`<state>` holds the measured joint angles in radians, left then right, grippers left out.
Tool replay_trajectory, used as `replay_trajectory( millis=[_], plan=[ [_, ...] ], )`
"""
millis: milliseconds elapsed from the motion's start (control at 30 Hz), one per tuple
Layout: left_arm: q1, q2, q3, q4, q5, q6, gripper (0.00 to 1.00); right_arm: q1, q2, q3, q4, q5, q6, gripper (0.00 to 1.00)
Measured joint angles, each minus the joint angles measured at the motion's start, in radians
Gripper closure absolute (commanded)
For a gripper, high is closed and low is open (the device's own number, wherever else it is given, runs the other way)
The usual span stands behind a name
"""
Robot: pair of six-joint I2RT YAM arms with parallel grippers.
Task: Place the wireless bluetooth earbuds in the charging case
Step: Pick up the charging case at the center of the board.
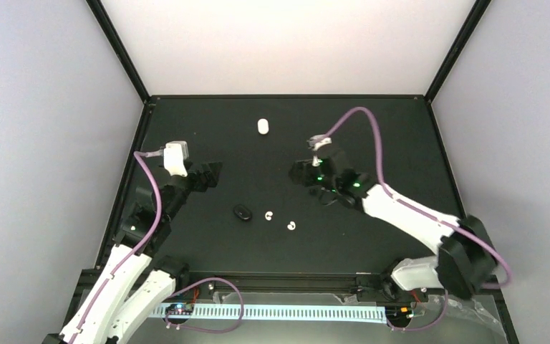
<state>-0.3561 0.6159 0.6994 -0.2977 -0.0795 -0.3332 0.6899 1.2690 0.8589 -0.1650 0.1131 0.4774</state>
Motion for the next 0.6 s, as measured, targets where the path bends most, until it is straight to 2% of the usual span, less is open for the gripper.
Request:
replay_trajectory(
  millis=[300, 400, 600],
  plan=[
    [-0.005, -0.073, -0.009, 0.01, -0.008, 0.001, 0.01, 0.299, 0.424, 0.22, 0.009, -0.054, -0.063, 0.28],
    [-0.005, -0.087, -0.009, 0.014, -0.019, 0.002, 0.01, 0.341, 0.521, 0.269, 0.0, -0.078, -0.084, 0.28],
    [-0.005, -0.088, -0.009, 0.015, -0.032, 0.004, 0.01, 0.364, 0.608, 0.338, -0.019, -0.097, -0.117, 0.29]
  ],
)
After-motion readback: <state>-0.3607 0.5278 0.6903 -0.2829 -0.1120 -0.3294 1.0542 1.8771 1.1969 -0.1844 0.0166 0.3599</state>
